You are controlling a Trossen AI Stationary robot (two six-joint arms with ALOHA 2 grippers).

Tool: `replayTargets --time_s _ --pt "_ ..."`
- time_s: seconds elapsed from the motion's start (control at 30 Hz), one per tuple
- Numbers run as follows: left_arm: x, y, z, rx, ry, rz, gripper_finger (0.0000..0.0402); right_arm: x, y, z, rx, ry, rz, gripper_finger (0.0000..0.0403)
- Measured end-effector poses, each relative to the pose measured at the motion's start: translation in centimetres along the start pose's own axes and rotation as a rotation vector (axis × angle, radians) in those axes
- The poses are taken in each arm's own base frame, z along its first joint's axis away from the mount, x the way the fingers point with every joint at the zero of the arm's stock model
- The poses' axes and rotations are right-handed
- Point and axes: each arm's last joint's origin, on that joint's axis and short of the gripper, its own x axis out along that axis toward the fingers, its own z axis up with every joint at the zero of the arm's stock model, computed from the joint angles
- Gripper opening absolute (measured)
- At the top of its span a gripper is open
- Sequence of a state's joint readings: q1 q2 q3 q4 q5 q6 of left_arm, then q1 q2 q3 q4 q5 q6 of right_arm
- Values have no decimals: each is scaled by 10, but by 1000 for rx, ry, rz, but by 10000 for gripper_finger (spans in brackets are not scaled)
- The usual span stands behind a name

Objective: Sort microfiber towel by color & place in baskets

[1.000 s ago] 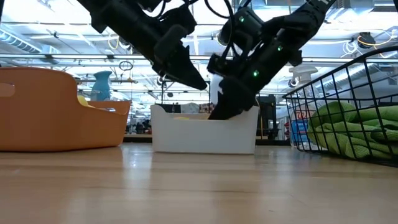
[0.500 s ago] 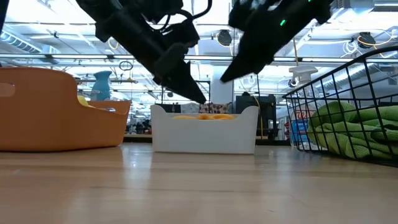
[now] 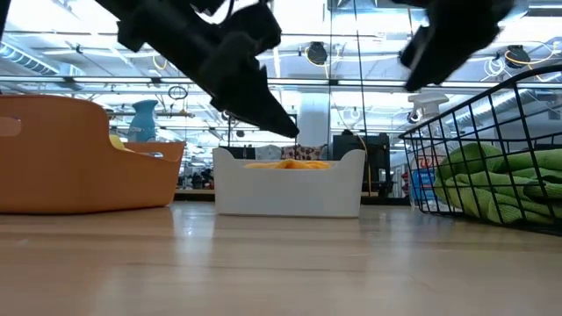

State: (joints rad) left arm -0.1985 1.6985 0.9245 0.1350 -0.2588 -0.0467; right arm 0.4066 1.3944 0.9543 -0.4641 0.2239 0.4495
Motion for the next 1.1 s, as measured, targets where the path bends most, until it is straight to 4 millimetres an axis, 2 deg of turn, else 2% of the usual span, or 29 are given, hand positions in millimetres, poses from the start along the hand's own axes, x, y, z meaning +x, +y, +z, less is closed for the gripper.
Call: replayTargets --time_s 0.37,0.63,0.8,0.97,1.1 --pt "-10 -34 4 38 -76 -41 86 -27 42 -28 139 29 84 2" --pt "0 -35 -6 28 -36 19 86 -39 66 -47 255 77 157 46" --pt "14 -38 -16 35 -16 30 86 -58 82 -49 298 89 177 85" --pt "23 -39 -23 36 -13 58 86 -75 88 -52 320 82 101 108" --pt "24 -40 -22 29 -32 54 86 -79 89 -57 342 86 68 115"
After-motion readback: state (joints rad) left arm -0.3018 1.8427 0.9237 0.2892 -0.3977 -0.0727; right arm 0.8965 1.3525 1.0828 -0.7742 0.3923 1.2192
